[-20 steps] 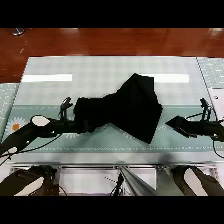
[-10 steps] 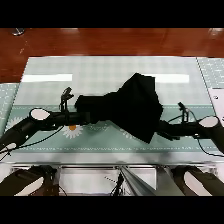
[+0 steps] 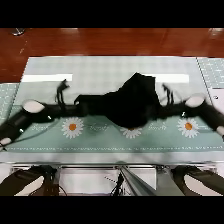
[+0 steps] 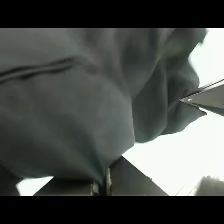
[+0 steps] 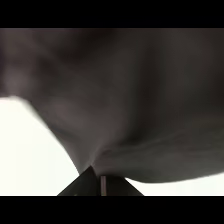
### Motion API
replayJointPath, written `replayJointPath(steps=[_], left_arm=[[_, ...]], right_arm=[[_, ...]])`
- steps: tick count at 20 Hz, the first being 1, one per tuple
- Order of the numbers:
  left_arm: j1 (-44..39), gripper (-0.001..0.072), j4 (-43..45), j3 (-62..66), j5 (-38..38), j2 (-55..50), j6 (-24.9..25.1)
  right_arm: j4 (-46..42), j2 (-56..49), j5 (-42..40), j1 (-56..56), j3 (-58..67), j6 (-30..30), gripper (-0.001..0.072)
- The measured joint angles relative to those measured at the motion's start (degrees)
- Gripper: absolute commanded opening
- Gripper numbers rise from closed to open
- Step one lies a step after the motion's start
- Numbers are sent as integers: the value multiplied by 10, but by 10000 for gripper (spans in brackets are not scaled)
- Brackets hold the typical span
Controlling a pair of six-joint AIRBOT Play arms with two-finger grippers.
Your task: Fold the shirts.
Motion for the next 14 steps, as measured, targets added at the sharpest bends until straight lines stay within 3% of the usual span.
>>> replayJointPath(steps=[8,11,14], left_arm=[[202,20,14,503,-74,39,-84],[260,21,109,680,-152,48,-159],[296,21,233,774,-236,80,-209]], right_arm=[[-118,22,130,-46,641,62,23],[-163,81,141,-50,755,72,23],[-214,164,148,-51,776,74,23]])
